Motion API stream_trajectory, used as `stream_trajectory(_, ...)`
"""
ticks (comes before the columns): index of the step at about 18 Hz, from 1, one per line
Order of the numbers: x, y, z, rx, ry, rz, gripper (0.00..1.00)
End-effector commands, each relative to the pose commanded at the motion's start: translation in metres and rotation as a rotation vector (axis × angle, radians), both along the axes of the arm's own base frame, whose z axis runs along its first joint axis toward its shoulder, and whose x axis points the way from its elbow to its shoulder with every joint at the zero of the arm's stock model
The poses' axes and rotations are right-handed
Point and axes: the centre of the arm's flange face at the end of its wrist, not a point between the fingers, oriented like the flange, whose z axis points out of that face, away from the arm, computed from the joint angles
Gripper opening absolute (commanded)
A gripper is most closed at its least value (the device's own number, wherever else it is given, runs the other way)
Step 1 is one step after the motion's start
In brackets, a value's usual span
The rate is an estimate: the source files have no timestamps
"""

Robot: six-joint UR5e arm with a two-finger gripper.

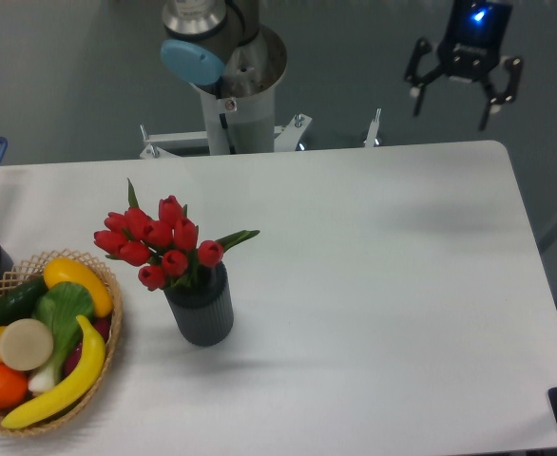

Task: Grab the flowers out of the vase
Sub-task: 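Move the open gripper down toward the red tulip stems in the vase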

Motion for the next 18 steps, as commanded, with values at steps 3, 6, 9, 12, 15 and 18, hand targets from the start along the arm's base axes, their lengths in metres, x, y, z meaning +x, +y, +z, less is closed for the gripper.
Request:
stream_trajectory(3, 0.009, 0.029, 0.002, 0.08, 0.01, -0.059, 1.0)
stream_trajectory(6, 0.009, 0.049, -0.007, 0.218, -0.023, -0.092, 1.0)
stream_trajectory(9, 0.017, 0.074, -0.009, 0.222, 0.052, -0.17, 1.0)
stream_trajectory(12, 0.037, 0.127, -0.034, 0.201, 0.059, -0.301, 1.0)
stream_trajectory(15, 0.05, 0.16, -0.053, 0.151, 0.066, -0.379, 1.0)
stream_trajectory(18, 0.062, 0.18, -0.065, 0.135, 0.075, -0.446, 1.0)
